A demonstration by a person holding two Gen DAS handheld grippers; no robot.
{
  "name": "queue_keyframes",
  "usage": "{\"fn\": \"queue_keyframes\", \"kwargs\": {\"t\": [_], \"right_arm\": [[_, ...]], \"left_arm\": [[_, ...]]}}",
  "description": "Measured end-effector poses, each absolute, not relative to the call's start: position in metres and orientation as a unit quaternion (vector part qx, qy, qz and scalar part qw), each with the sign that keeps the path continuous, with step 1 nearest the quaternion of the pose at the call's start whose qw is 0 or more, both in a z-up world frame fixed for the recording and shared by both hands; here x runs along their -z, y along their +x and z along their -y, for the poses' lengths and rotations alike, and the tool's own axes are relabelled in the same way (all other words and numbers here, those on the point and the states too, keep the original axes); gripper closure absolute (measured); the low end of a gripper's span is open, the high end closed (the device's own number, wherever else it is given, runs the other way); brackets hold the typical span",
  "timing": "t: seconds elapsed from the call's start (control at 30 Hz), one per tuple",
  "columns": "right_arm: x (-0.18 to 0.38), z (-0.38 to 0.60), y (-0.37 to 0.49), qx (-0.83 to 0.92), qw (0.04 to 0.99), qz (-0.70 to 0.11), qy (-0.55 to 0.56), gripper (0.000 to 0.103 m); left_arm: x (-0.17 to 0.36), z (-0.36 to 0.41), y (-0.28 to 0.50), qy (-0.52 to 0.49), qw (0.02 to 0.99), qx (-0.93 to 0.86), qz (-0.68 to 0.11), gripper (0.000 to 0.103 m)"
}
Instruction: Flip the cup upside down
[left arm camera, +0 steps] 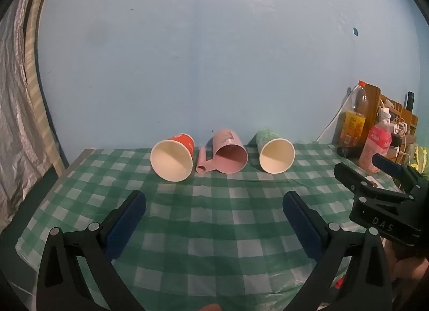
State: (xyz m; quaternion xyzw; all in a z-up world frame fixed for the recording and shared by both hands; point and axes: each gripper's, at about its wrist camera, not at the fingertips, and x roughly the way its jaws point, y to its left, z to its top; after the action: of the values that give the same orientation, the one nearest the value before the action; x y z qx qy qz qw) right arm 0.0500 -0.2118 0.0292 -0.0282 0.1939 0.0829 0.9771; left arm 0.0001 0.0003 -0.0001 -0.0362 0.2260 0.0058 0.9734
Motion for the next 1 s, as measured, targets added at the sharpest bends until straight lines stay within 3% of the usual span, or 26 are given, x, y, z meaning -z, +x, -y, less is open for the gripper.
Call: {"fn": "queue_keyframes", "kwargs": {"t": [1.0], "right_arm": [[-0.022,0.217,0.057,-0.083,0.971,-0.222,-0.015,0.010]], "left_arm": [[0.001,0.004,-0.002,-0.034,0.975,0.009,-0.218,0.000]]}}
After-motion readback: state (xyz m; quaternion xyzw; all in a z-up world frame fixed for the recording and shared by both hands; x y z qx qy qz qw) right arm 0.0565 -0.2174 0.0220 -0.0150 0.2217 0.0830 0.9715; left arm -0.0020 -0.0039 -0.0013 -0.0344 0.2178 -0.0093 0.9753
